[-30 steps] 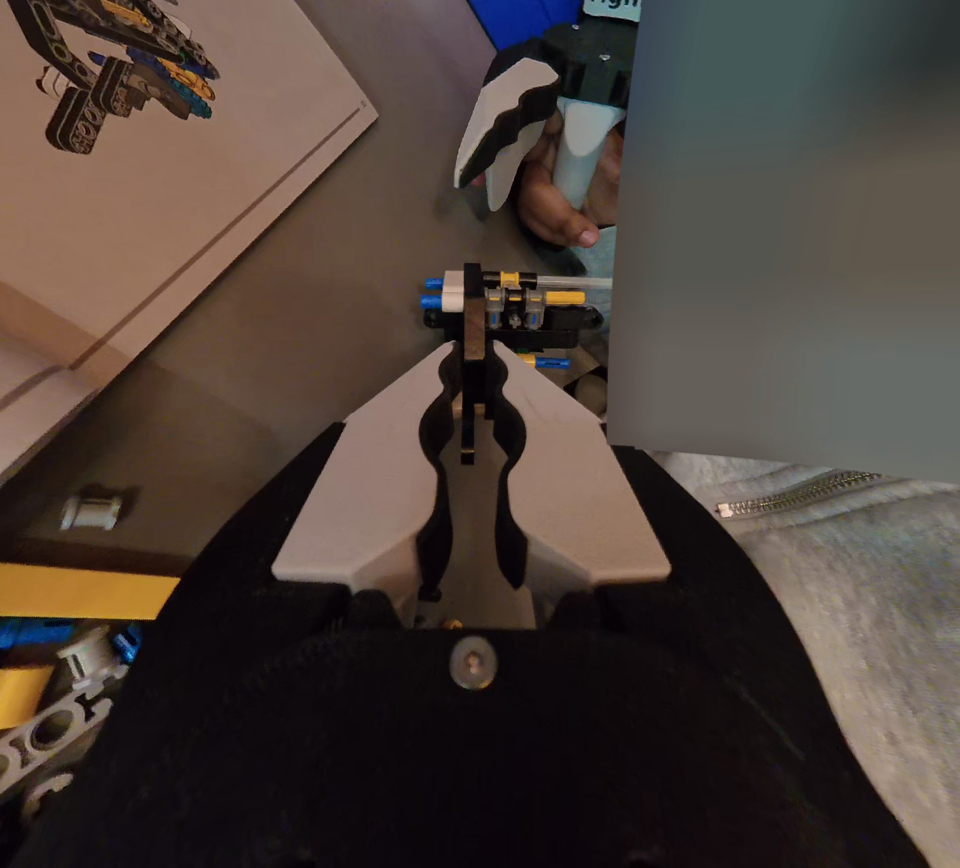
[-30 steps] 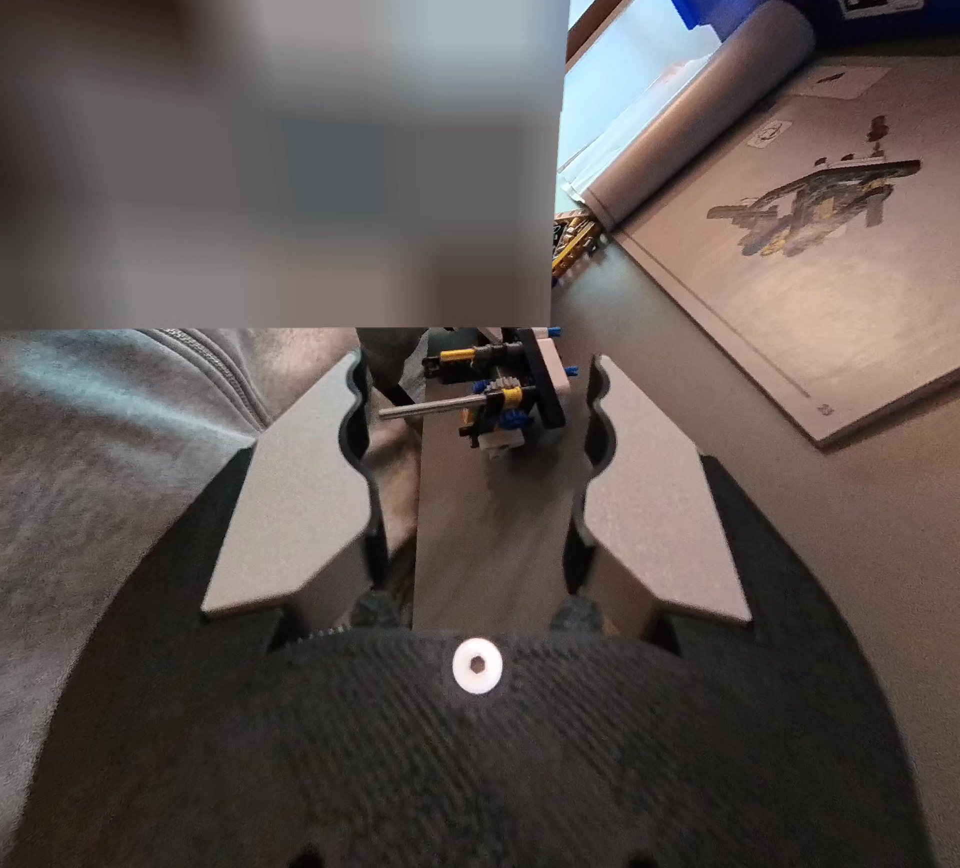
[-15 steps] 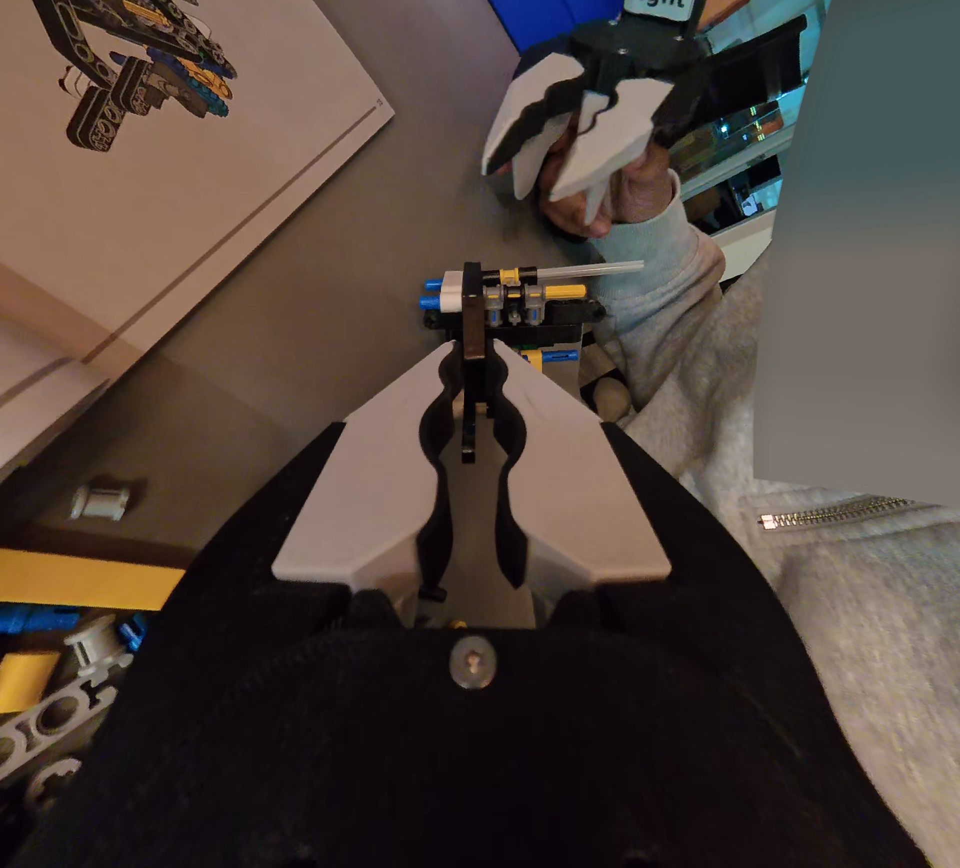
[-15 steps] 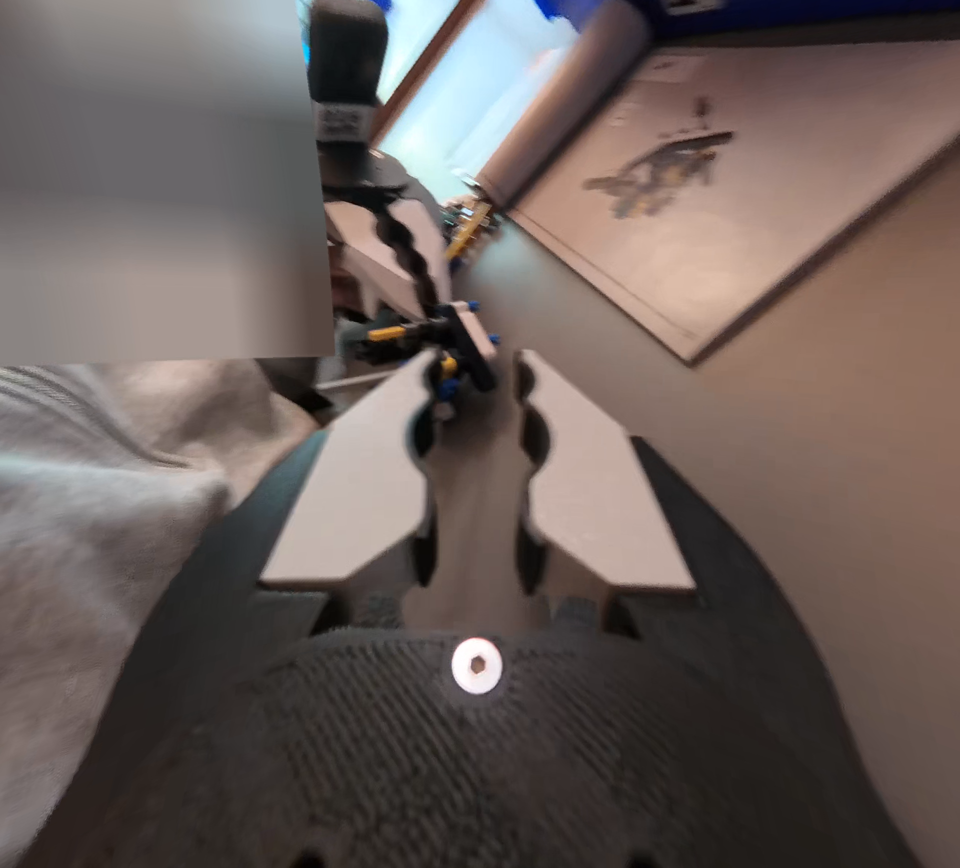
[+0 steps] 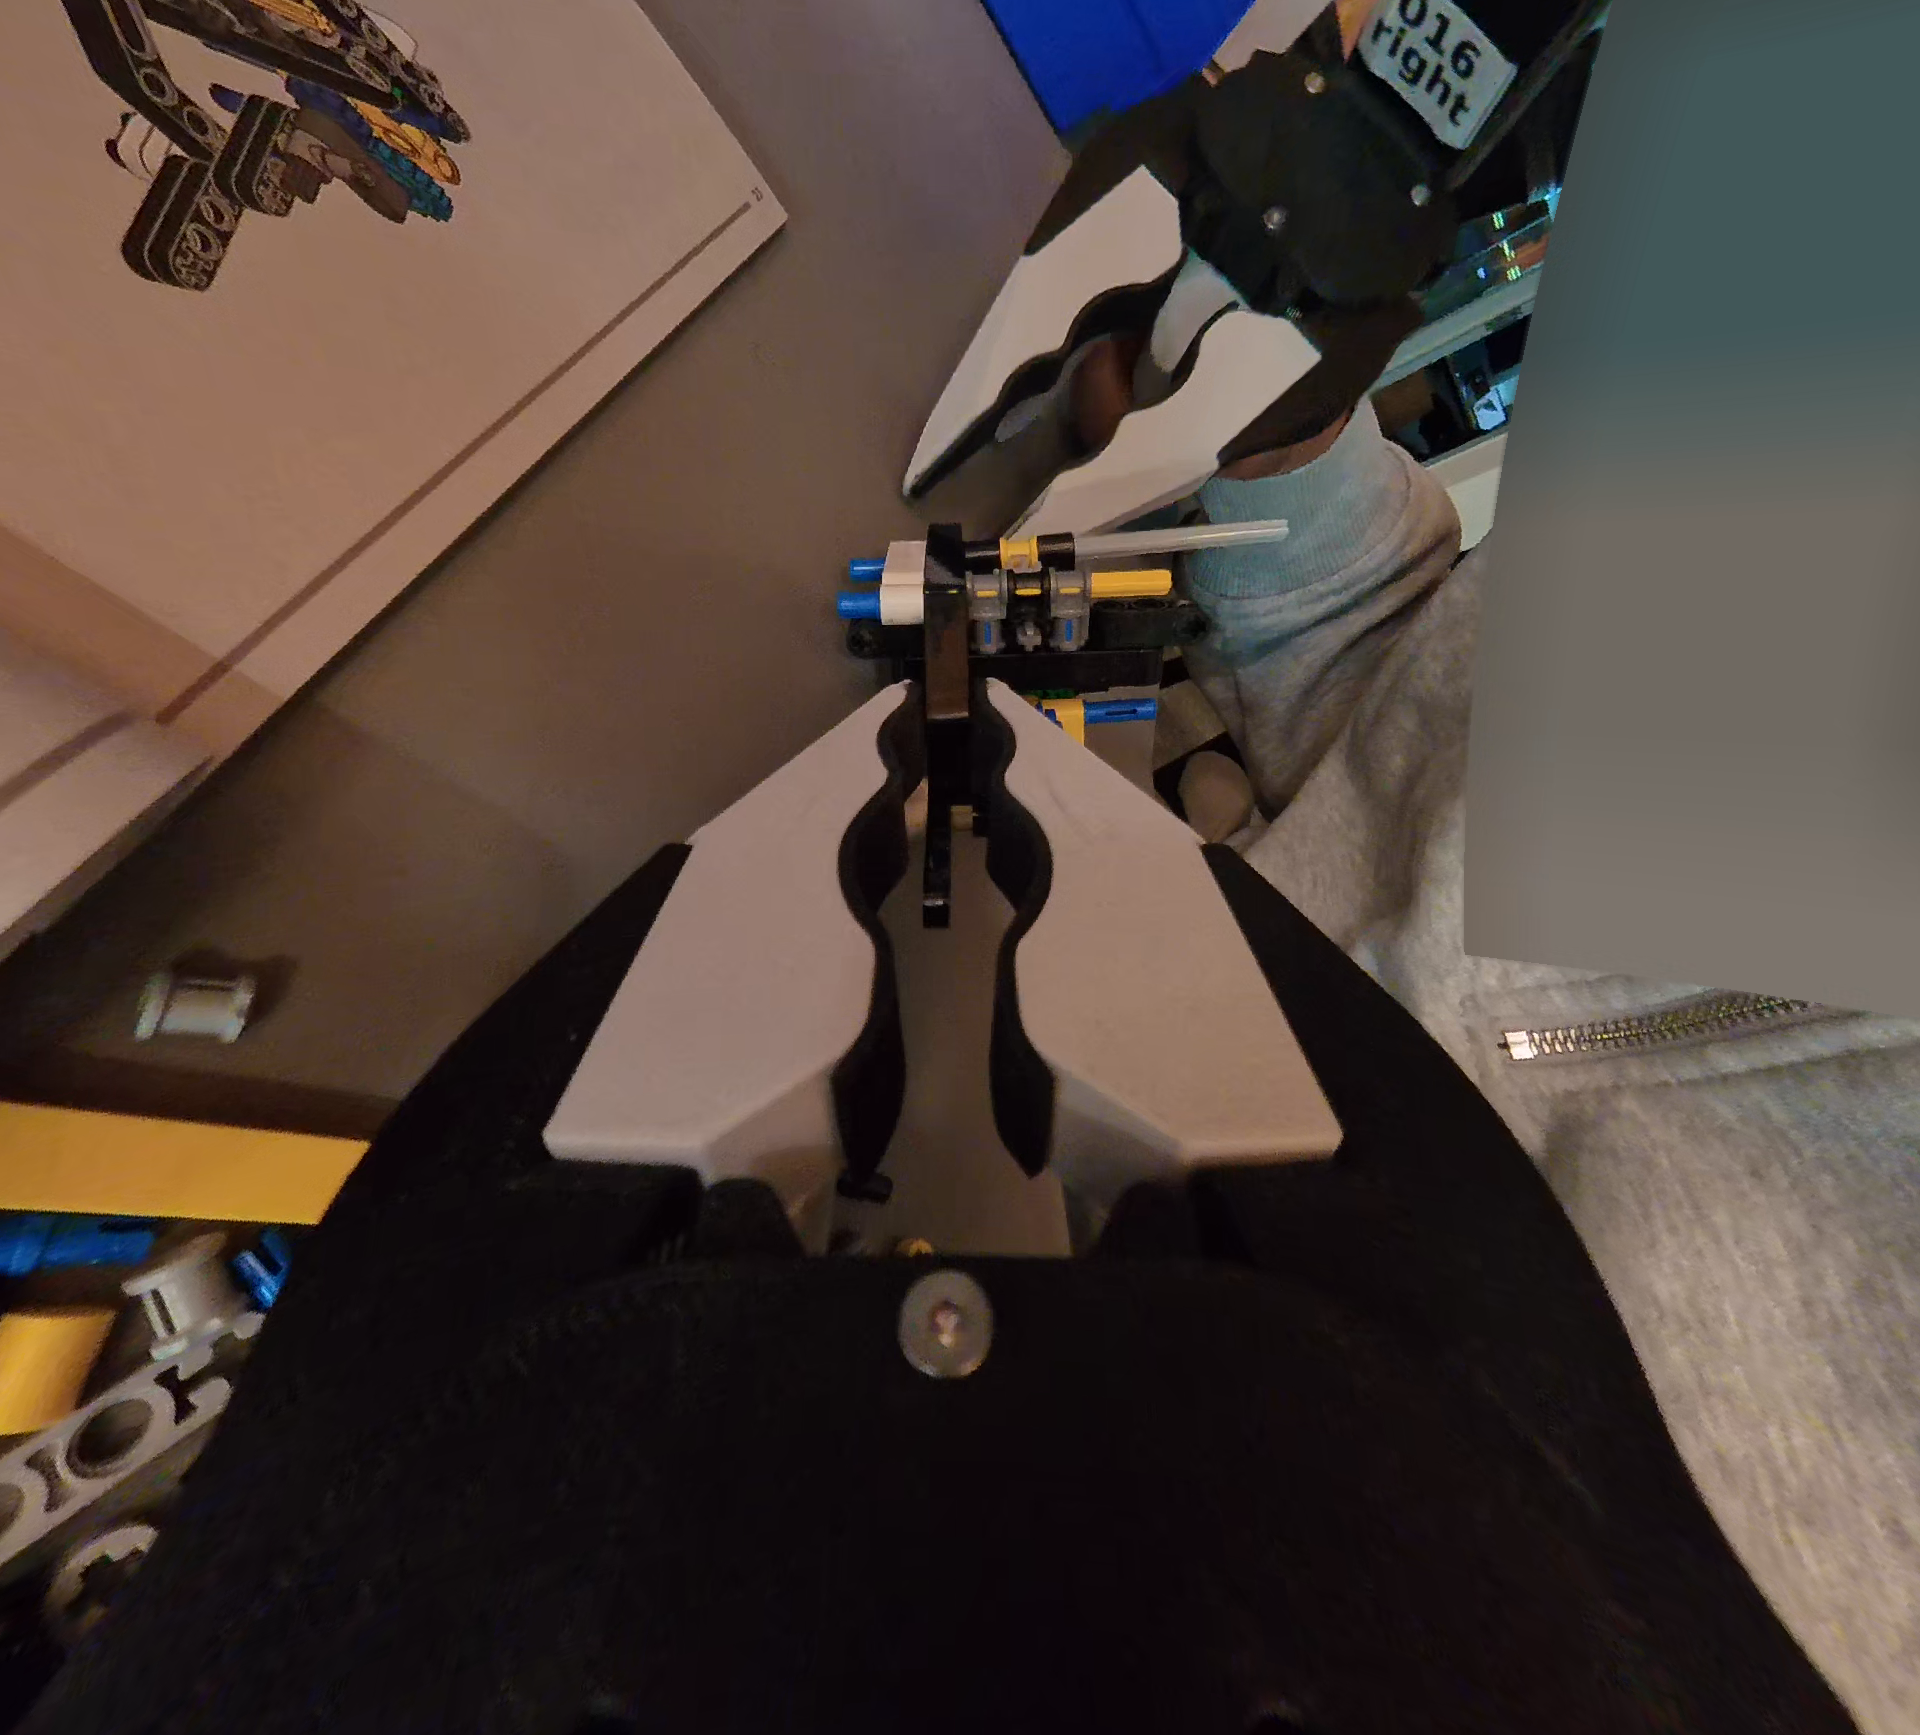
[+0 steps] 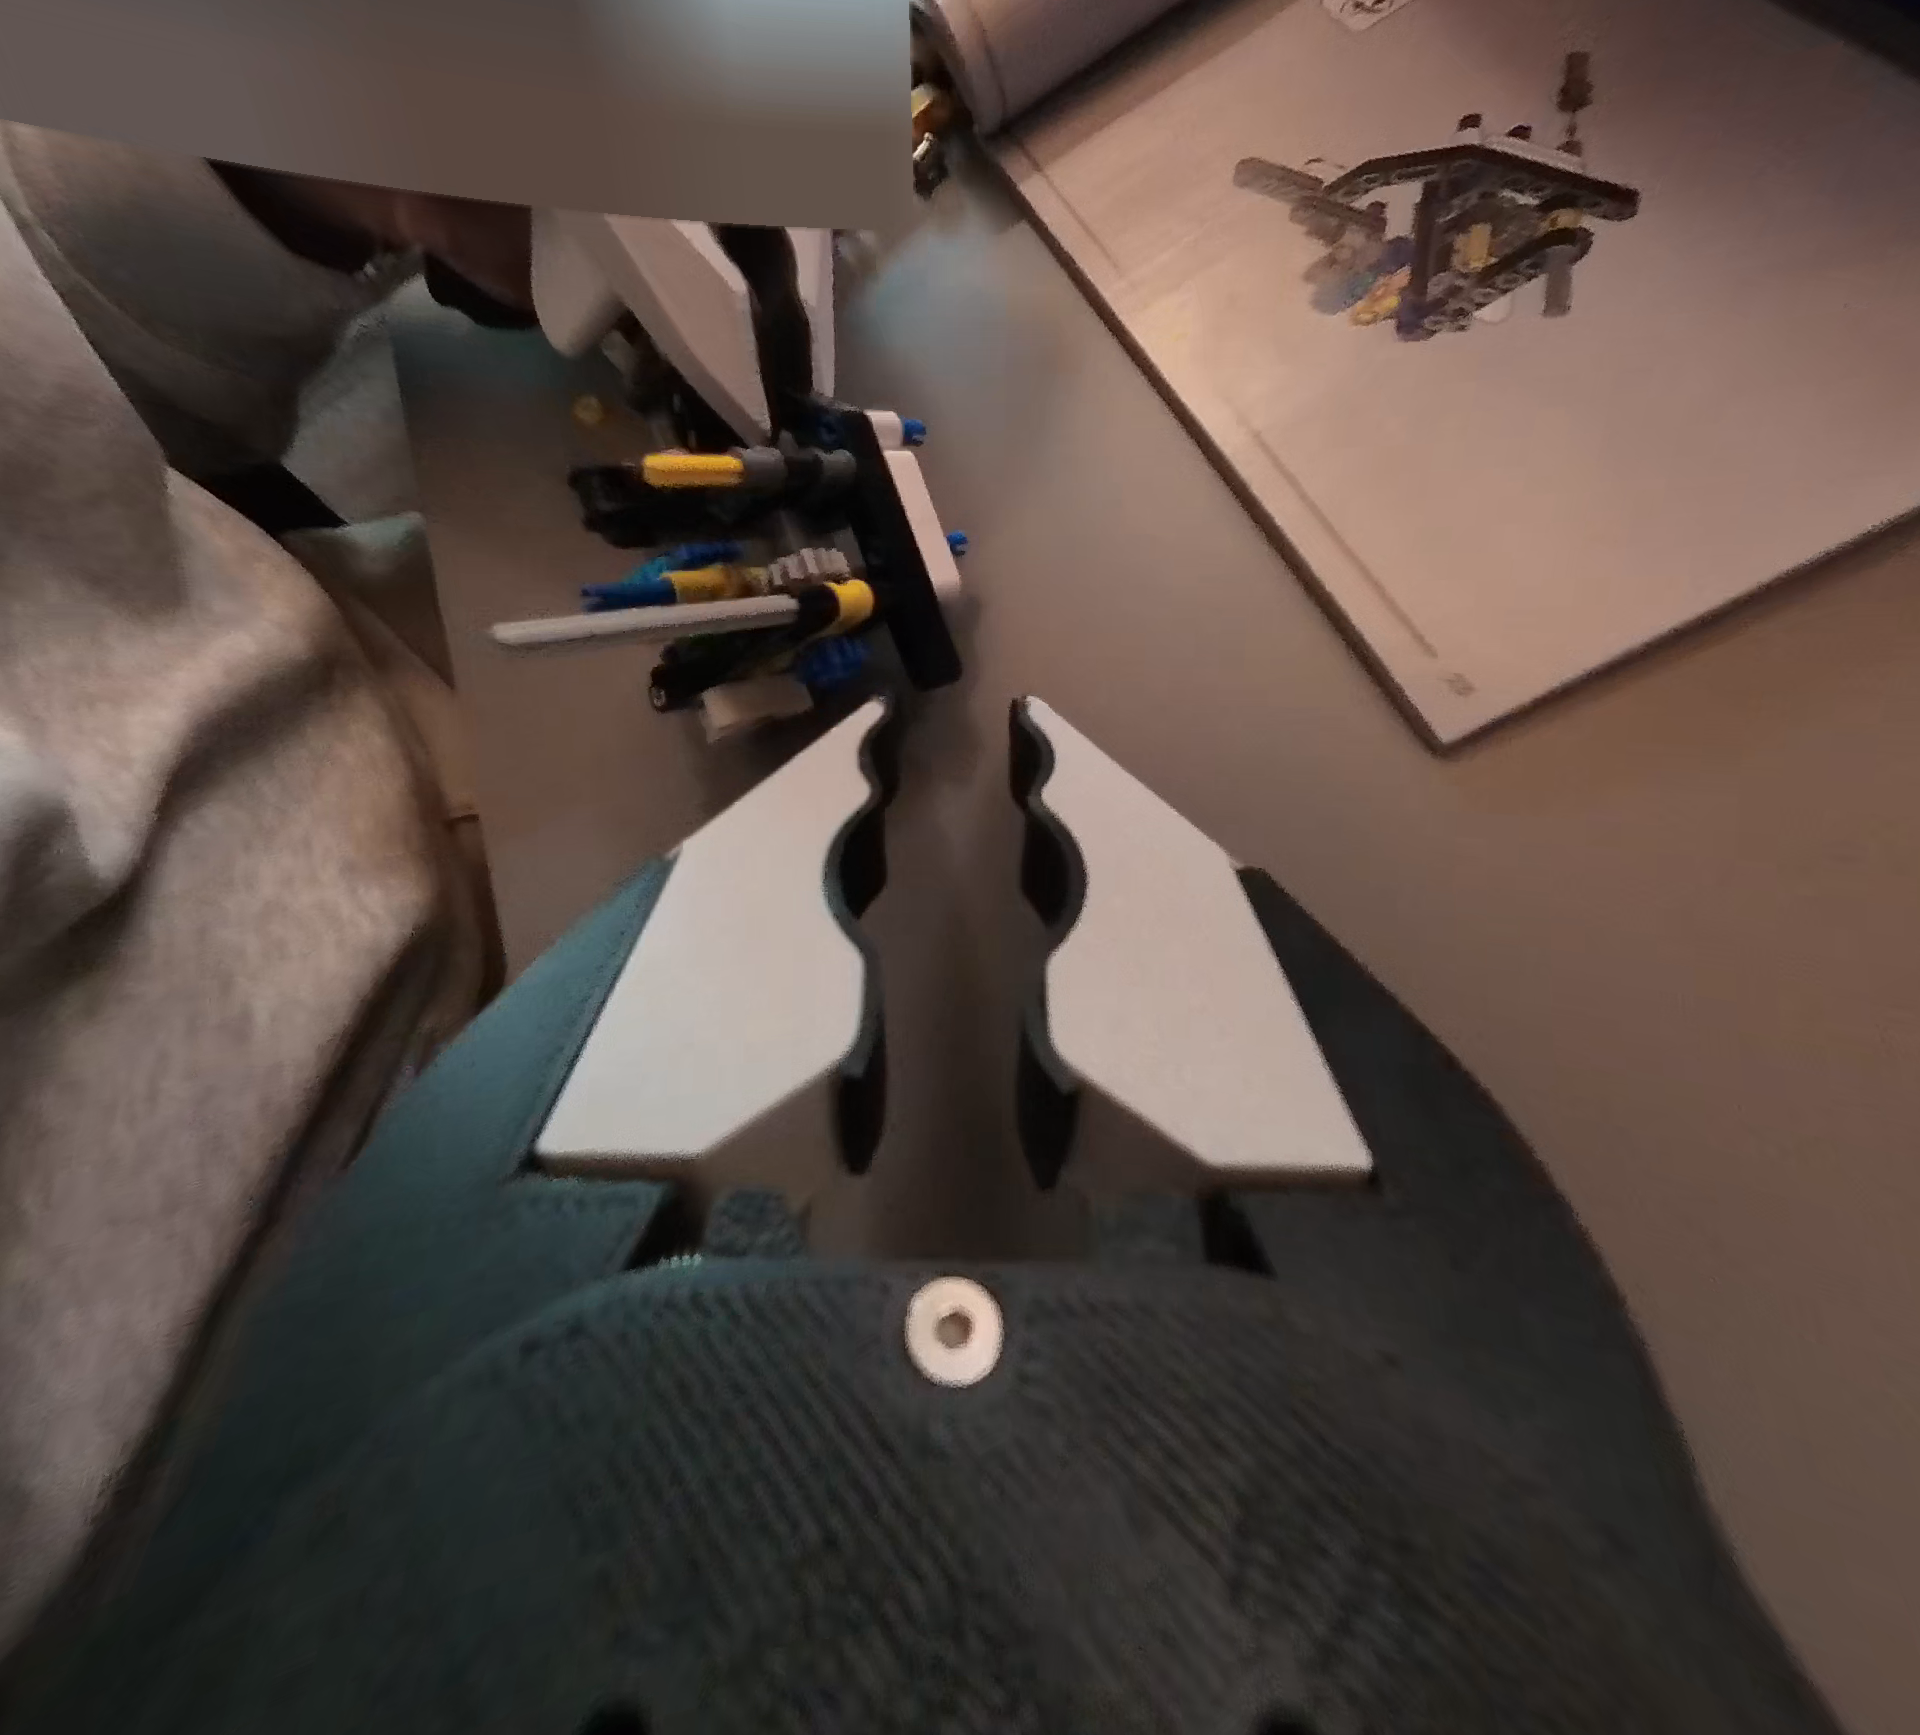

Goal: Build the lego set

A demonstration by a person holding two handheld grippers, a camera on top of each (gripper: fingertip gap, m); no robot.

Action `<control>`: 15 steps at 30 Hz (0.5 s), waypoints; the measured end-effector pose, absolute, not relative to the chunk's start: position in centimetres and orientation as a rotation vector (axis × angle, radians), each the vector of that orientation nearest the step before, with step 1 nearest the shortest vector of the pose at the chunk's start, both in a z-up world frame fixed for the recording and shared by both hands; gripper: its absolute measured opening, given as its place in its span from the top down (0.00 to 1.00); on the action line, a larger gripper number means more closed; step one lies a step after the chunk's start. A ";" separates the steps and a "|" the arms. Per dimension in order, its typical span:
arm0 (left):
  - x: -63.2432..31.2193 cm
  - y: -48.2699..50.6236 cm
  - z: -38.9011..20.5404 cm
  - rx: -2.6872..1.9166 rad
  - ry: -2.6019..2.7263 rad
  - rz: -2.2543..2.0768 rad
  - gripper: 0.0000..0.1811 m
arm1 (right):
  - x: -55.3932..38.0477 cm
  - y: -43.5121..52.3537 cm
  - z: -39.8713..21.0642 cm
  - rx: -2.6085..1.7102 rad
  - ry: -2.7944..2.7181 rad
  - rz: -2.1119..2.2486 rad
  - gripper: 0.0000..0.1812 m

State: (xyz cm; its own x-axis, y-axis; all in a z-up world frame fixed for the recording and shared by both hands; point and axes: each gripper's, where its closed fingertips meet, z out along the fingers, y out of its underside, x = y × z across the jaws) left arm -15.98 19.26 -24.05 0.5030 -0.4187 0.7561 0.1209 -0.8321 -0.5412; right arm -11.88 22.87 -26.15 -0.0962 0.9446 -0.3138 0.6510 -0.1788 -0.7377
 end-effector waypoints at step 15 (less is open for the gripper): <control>-15.9 19.7 -24.3 -2.222 0.212 -1.296 0.93 | -12.7 22.5 -26.5 -1.743 -1.799 1.036 0.94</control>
State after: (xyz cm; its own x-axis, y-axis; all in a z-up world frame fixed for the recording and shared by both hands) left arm -15.88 19.65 -24.32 0.5220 -0.3976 0.7546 0.1359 -0.8347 -0.5337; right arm -12.73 22.45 -26.47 -0.1194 0.9742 -0.1918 0.6553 -0.0678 -0.7524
